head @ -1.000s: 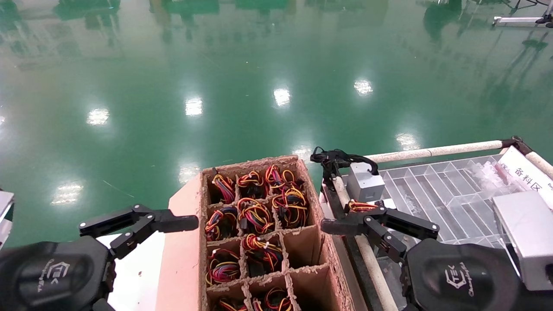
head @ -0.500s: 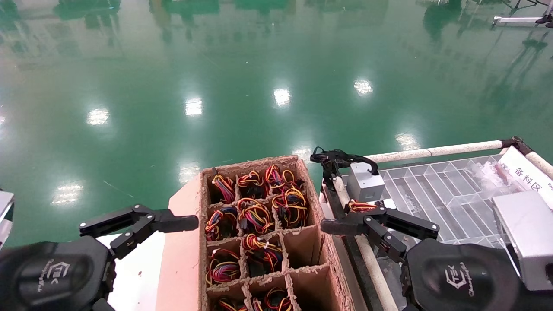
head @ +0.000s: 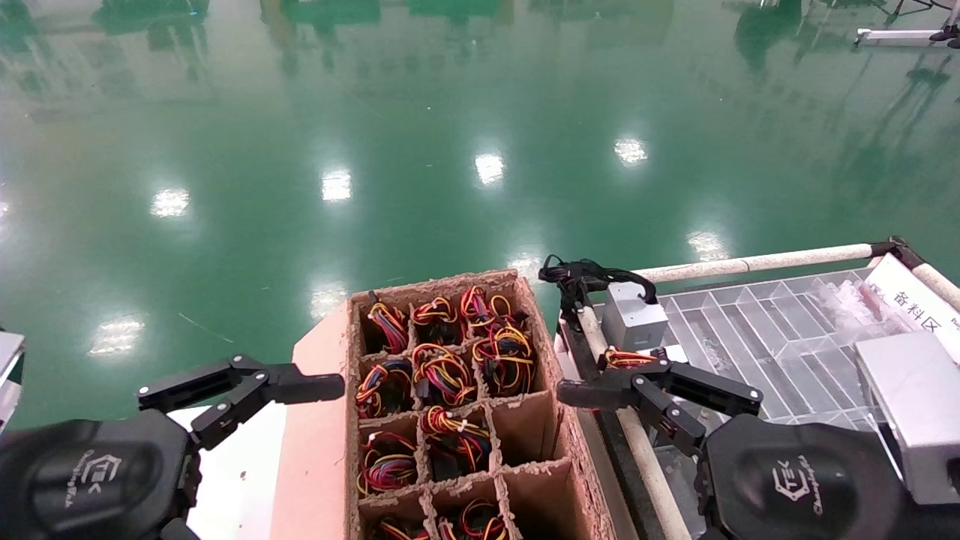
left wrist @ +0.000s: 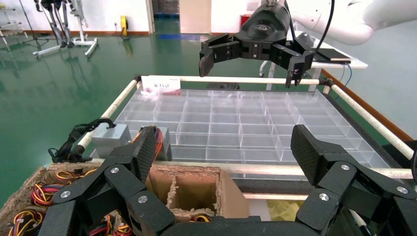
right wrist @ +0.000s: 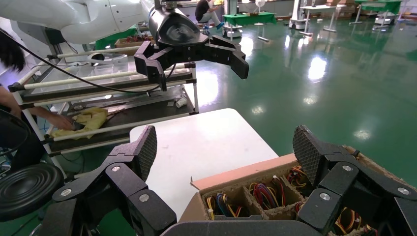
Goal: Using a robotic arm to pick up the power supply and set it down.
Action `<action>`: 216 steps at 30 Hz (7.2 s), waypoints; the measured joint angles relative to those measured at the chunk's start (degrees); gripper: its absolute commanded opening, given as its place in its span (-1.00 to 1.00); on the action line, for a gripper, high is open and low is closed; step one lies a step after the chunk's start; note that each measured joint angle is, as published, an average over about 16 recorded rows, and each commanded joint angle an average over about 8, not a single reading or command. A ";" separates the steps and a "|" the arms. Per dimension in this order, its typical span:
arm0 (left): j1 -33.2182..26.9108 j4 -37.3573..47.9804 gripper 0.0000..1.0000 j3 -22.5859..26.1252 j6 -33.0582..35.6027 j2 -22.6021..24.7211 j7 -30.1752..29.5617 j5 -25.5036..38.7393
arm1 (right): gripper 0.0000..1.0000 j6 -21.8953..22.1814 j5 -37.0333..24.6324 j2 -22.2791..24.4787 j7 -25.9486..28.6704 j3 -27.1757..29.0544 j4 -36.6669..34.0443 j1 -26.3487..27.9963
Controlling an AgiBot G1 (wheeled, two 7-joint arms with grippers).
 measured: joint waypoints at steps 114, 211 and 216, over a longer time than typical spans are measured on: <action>-0.02 0.02 1.00 0.03 0.01 0.00 0.02 -0.01 | -1.00 0.46 -31.70 -27.88 -18.19 -18.15 -45.06 24.65; -0.03 0.02 1.00 0.08 -0.02 -0.02 0.04 -0.05 | -1.00 3.47 0.04 16.90 -16.96 -2.35 -17.39 9.05; -0.03 0.02 1.00 0.08 -0.02 -0.02 0.04 -0.05 | -1.00 3.38 1.04 17.35 -17.94 -2.35 -18.49 6.26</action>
